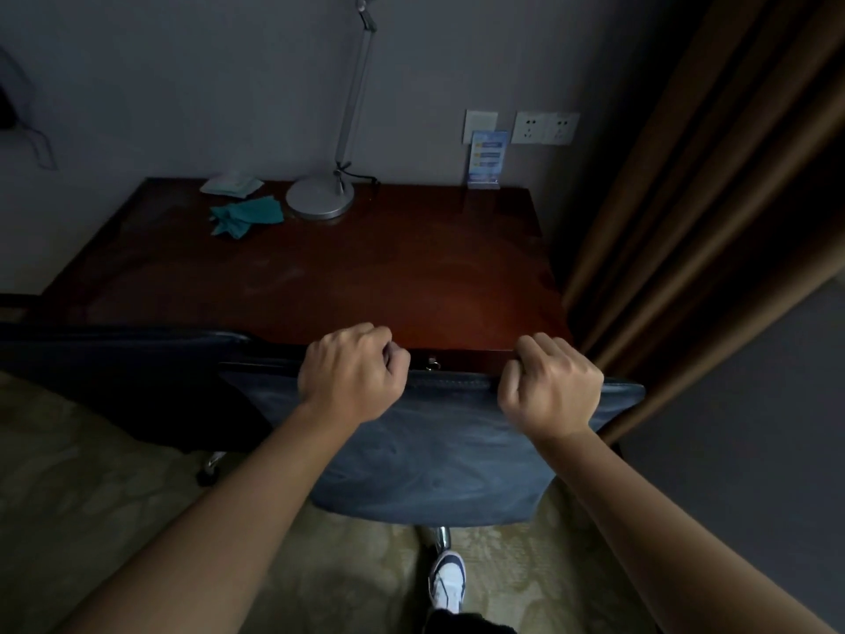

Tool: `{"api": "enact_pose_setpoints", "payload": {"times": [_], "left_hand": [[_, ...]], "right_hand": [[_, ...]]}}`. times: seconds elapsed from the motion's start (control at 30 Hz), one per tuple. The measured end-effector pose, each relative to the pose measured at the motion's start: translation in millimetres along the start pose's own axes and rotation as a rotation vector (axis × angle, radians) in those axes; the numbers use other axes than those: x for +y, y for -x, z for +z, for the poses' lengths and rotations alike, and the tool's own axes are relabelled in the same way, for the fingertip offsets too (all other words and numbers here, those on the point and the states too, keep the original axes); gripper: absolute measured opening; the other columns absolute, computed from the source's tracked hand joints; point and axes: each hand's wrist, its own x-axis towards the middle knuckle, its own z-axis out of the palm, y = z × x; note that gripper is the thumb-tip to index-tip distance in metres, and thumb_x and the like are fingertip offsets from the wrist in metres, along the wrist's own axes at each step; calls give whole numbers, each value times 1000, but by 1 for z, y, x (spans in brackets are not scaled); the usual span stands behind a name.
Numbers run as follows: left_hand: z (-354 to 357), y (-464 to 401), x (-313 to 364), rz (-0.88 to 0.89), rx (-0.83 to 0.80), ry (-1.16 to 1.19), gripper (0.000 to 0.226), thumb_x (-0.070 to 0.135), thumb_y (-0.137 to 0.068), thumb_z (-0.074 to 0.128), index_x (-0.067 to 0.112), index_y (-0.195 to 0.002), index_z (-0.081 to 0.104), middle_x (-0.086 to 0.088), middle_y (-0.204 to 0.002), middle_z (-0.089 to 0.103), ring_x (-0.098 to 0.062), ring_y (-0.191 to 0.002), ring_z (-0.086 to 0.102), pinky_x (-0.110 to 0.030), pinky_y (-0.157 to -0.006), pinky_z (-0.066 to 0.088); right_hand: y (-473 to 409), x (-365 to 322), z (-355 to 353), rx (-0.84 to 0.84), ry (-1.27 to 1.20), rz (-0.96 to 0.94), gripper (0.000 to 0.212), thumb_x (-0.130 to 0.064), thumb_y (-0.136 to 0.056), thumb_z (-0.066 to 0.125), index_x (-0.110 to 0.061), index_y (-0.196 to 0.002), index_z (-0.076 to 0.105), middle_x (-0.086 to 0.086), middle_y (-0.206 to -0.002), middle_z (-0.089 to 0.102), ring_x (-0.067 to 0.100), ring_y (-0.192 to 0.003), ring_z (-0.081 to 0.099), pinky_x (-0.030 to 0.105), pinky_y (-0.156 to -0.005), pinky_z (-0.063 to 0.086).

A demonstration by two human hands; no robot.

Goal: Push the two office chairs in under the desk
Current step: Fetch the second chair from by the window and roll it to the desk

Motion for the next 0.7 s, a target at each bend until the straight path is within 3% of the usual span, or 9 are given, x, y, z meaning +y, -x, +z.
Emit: {"api": "enact_pose_setpoints", "payload": {"times": [0.4,0.7], "left_hand": [[16,-20,-11,117,229,43,28,18,-77,45,12,-49,47,0,-47,43,-20,-39,41,-20,-47,22],[26,-34,-5,115,234,53,28,18,-76,48,12,-49,47,0,-46,43,-20,-40,41,-21,-44,26]], "right_hand": [[-17,4,15,40,-30,-47,18,-9,-65,46,-14,-51,37,-1,-49,37,17,-43,32,25,-49,13],[-34,17,26,46,-34,-41,18,-9,-66,44,-13,-50,35,0,-48,36,18,-42,30,24,-49,12]]}}
